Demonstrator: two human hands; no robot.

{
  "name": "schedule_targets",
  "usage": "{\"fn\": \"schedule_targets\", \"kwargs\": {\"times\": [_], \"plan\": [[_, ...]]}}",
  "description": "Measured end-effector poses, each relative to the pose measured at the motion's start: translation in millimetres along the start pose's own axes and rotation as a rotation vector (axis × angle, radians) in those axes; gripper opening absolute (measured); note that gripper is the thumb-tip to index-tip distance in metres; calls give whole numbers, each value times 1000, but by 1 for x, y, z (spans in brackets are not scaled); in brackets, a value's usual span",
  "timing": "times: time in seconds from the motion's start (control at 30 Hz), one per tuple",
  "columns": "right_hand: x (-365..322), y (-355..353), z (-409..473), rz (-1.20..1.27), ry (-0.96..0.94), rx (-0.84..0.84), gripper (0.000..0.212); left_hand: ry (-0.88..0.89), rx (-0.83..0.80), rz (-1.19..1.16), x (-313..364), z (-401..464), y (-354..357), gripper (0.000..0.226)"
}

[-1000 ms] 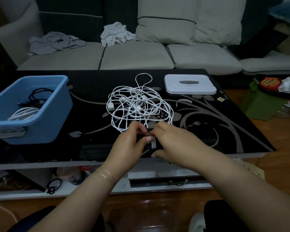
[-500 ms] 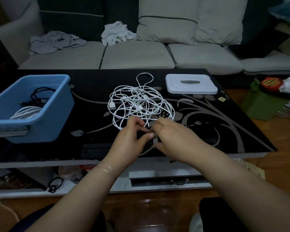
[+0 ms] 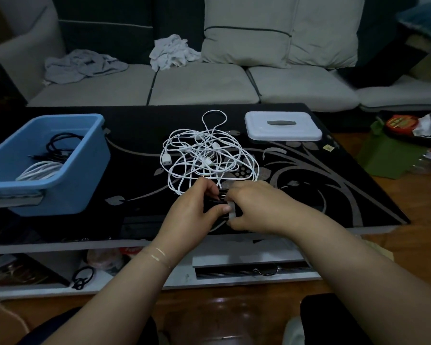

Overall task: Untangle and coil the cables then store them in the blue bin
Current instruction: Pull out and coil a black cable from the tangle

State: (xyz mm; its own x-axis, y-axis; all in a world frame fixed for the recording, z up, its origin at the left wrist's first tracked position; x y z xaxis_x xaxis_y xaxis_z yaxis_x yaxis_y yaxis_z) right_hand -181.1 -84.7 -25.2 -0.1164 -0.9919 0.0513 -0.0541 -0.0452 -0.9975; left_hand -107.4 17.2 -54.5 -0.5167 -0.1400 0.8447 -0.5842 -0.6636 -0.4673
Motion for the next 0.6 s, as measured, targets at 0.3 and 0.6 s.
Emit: {"fn": "schedule_targets", "kwargs": {"times": [0.3,0.6], "plan": [[-6,5,8,-176,-15,42,33,20,4,39,-1,1,-1,24],[-4,10,16,-153,15,63,29,88,56,43,-1,10,-9,27]]}}
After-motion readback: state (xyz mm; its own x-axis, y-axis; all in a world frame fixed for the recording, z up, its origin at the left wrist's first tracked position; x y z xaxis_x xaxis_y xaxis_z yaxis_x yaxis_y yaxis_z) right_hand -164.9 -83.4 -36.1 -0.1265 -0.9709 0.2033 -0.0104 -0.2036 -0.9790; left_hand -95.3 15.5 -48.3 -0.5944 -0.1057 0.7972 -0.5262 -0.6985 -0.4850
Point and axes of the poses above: each hand's wrist, its own z-axis towards the middle knuckle, its own y-axis out of the palm, x = y × z, the point moved 5 cm from there along z, towards the middle knuckle, and after that the axes turned 10 degrees about -z, right-handed, at the moved point
